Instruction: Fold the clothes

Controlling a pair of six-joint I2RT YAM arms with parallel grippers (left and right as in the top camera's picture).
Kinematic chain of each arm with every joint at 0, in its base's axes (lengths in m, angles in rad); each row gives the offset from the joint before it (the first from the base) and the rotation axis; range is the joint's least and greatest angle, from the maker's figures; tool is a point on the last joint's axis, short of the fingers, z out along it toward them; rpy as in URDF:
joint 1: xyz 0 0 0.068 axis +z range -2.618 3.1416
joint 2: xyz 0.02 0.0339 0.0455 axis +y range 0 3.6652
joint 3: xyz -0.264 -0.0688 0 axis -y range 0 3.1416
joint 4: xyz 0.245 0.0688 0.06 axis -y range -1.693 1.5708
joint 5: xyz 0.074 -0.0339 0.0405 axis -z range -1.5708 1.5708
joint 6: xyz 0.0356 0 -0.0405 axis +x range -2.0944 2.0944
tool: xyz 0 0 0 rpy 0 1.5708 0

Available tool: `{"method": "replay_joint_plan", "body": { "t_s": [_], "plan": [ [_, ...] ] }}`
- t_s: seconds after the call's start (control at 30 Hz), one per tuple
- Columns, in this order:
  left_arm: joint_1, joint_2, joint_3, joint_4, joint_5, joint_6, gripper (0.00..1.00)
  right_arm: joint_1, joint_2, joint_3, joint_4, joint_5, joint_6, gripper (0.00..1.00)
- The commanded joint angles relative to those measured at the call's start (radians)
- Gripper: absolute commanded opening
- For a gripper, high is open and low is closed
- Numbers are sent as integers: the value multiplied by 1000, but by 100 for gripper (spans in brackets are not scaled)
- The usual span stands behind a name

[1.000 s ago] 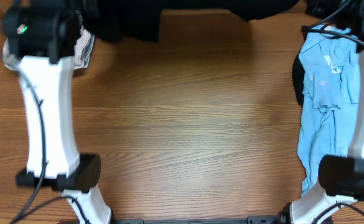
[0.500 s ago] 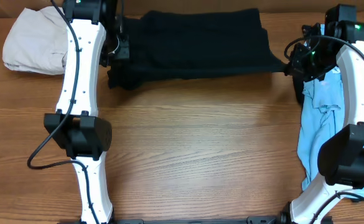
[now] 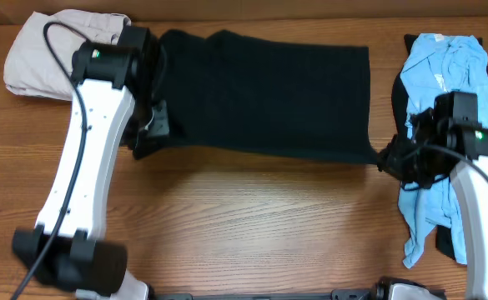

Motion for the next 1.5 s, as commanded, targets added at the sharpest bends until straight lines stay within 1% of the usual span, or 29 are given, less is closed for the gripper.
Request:
{"method": "replay_joint_plan", "body": {
  "t_s": [0.0,0.1,0.23,0.43,0.8,0.9,1.03,1.33,1.47],
  "plan": [
    [4,-147,-193,27,-20,-73,4,-7,-88,-48,-48,51,54,4],
    [4,-206,-320,49,-16,-109,4,-7,-117,-79,-93,50,89,4],
    [4,-251,-415,73,16,-125,4,-7,-141,-127,-125,50,136,4],
    [4,-267,-438,125,22,-129,4,-7,-150,-184,-111,29,180,4],
    [4,-242,-519,470,16,-109,4,-7,-98,-195,129,36,183,4],
    [4,-203,-533,550,-6,-105,4,-7,-54,-195,208,43,179,4],
    [4,-133,-533,657,-5,-67,4,-7,17,-195,317,43,152,4],
    [4,32,-533,916,-5,-64,4,13,200,-195,560,42,145,5],
    [4,98,-533,1001,-5,-65,4,43,274,-195,678,42,145,6]
  ]
}}
